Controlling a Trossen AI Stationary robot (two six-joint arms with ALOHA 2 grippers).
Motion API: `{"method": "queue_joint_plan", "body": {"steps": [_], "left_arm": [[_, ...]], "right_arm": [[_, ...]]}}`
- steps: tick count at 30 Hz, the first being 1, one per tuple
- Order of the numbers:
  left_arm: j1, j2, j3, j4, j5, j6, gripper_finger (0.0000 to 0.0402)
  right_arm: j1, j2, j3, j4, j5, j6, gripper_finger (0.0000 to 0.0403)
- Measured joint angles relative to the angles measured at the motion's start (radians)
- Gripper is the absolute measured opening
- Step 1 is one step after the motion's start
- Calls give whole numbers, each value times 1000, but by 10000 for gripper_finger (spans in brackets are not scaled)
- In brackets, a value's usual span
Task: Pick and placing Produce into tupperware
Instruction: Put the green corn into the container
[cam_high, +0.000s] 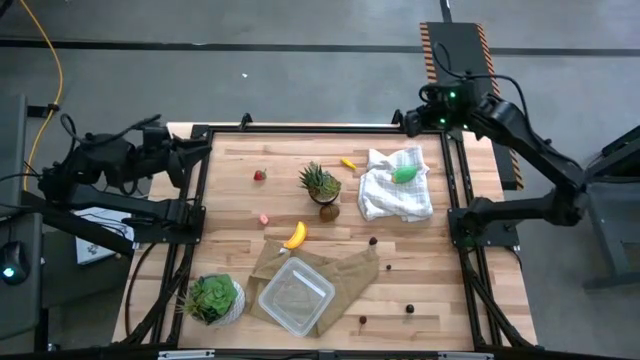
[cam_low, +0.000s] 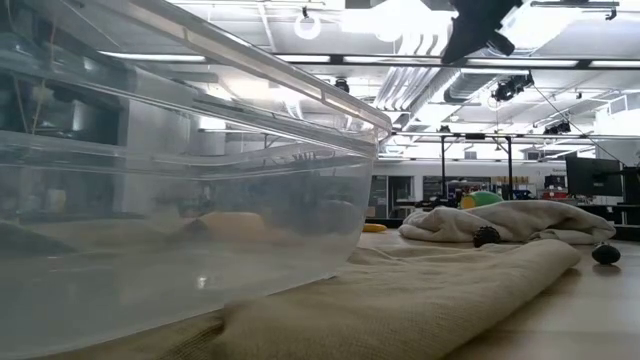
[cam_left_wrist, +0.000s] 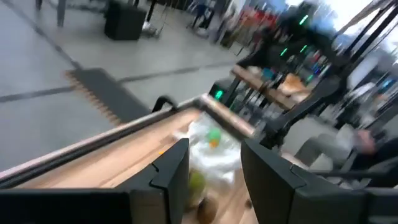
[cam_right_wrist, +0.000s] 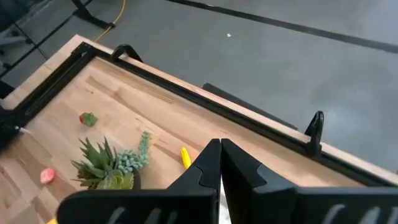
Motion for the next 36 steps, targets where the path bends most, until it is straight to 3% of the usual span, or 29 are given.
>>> {"method": "queue_joint_plan", "body": {"steps": [4,6,9,12,15,19,25,30,36], "left_arm": [[0,35,-51,348,127,143,133],[1,76,-60,388,170,193,133],[54,145,-61,322,139,227,133],[189,199,-62,280,203,236,133],[378,229,-61,278,357,238,133],[668,270,-61,264,648,262,133],[1014,361,-61,38,945,339,133],[1122,402,-61,-62,1091,442,133],[1132,401,-61,-102,1077,479,133]], "right_arm": [[0,3,0,11,-1,-8,2],[0,0,0,9,-2,-8,2],[0,-9,0,2,-2,-6,2],[0,-14,0,-4,-2,-3,2],[0,-16,0,-6,-2,3,2],[0,-16,0,-21,-2,17,2],[0,-3,-1,-79,-2,3,2],[0,57,-1,-173,-59,-100,18],[0,186,-1,-241,-123,-198,81]]}}
